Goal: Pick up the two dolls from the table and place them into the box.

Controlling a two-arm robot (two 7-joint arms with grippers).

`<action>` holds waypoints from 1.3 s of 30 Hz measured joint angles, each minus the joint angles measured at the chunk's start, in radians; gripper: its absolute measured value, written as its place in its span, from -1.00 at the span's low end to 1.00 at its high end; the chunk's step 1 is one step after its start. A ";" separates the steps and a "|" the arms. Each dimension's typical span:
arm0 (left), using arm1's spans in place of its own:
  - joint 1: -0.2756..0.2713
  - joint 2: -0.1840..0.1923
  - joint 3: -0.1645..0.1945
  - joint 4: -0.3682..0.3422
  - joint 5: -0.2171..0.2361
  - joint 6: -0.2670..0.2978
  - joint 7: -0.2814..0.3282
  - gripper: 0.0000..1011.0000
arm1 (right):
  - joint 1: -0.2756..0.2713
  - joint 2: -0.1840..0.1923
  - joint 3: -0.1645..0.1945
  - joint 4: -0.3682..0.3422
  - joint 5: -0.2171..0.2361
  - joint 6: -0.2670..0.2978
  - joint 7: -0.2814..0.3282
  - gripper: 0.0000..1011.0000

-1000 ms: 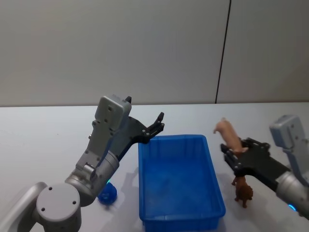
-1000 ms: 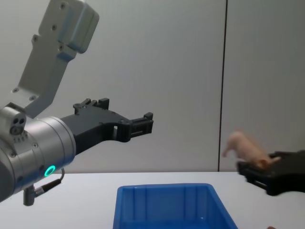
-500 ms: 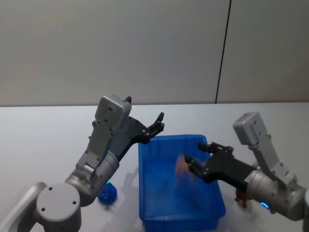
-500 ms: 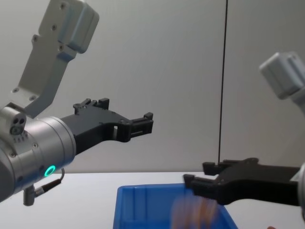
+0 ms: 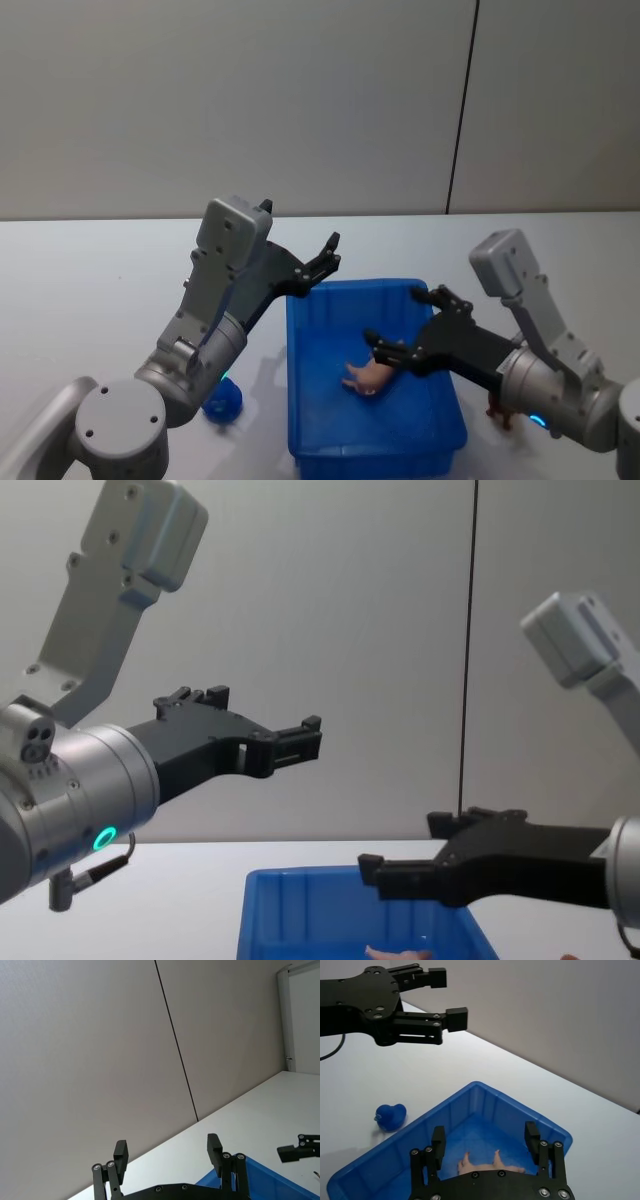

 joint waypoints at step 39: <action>0.000 0.000 0.000 0.000 0.000 0.000 0.000 0.98 | -0.243 0.182 0.097 -0.190 0.193 0.095 -0.248 0.98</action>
